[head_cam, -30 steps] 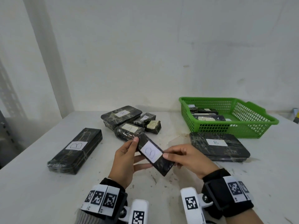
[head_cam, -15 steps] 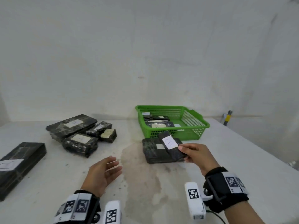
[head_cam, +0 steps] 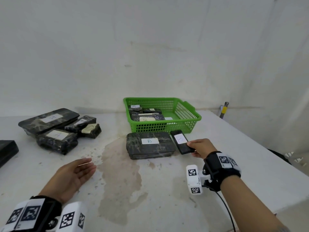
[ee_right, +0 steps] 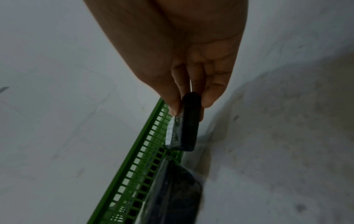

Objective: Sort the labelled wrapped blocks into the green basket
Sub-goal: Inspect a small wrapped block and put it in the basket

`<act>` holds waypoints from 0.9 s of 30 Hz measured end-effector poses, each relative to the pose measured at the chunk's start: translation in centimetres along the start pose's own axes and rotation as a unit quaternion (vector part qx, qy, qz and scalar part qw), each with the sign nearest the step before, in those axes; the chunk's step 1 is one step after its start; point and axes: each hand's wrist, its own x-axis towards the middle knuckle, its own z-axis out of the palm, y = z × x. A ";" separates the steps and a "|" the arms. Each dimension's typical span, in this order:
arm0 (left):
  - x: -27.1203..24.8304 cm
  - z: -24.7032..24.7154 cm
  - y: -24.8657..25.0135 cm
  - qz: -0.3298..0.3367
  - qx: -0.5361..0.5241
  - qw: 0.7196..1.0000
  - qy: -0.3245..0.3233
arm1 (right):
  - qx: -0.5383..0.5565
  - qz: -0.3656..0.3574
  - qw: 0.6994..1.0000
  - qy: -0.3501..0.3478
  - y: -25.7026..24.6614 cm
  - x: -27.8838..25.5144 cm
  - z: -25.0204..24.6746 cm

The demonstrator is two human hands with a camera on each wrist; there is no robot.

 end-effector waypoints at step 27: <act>0.5 -0.4 0.0 -0.008 0.008 1.000 0.006 | -0.203 -0.050 0.978 -0.021 0.0 1.4 1.1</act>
